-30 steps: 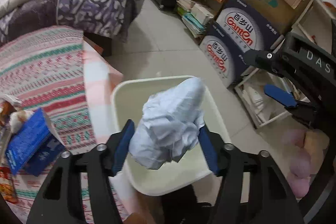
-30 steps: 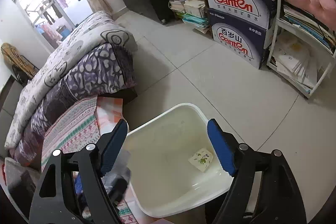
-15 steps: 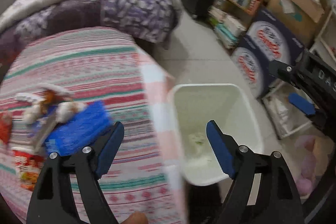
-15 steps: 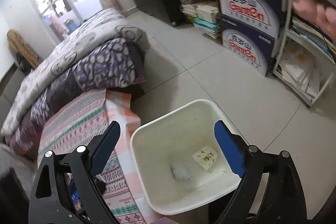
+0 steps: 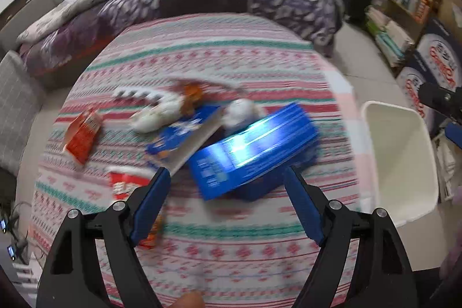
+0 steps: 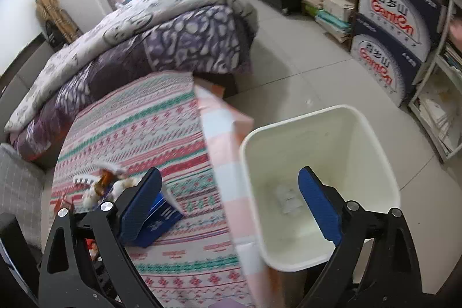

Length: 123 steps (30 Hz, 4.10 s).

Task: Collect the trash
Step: 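Grasp the red-white instant noodle cup with the left gripper, then grasp the long white plastic strip with the right gripper while the left holds the cup, then drop the white strip into the bin with the right gripper while the left drops the noodle cup in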

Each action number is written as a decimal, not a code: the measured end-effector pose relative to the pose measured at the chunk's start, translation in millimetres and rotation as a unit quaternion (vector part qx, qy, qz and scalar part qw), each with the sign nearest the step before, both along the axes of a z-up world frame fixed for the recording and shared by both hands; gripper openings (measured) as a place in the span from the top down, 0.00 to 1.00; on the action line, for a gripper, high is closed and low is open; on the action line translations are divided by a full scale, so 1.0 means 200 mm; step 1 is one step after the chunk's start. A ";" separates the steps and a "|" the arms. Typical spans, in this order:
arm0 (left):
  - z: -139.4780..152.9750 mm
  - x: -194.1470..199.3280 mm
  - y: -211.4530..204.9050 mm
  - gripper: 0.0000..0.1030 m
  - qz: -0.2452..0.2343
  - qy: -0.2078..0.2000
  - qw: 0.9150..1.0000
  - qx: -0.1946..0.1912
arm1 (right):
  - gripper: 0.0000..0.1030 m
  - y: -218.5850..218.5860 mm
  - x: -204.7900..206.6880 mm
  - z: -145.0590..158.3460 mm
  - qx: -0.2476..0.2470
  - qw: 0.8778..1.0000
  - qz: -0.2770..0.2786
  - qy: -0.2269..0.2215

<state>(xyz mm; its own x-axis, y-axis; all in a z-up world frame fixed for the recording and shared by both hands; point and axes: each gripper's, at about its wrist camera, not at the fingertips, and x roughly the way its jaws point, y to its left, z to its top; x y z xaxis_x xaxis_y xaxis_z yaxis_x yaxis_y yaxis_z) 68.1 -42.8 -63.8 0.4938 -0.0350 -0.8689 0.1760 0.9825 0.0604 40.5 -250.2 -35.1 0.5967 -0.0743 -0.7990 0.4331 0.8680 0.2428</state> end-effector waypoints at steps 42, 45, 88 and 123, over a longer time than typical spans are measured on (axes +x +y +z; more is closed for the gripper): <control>0.06 0.20 0.71 0.46 0.088 0.064 0.991 -0.073 | 0.10 0.66 0.46 -0.19 -0.050 0.978 0.194 0.048; 0.10 0.20 0.75 0.46 0.090 0.057 0.991 -0.081 | 0.19 0.78 0.56 -0.22 -0.088 0.964 0.244 0.056; 0.13 0.24 0.74 0.46 0.096 0.027 0.991 -0.094 | 0.91 0.73 0.49 -0.09 0.013 0.975 0.221 0.023; 0.16 0.22 0.34 0.46 0.039 0.003 0.996 -0.084 | 0.91 -0.14 0.14 -0.20 0.089 0.994 -0.034 0.046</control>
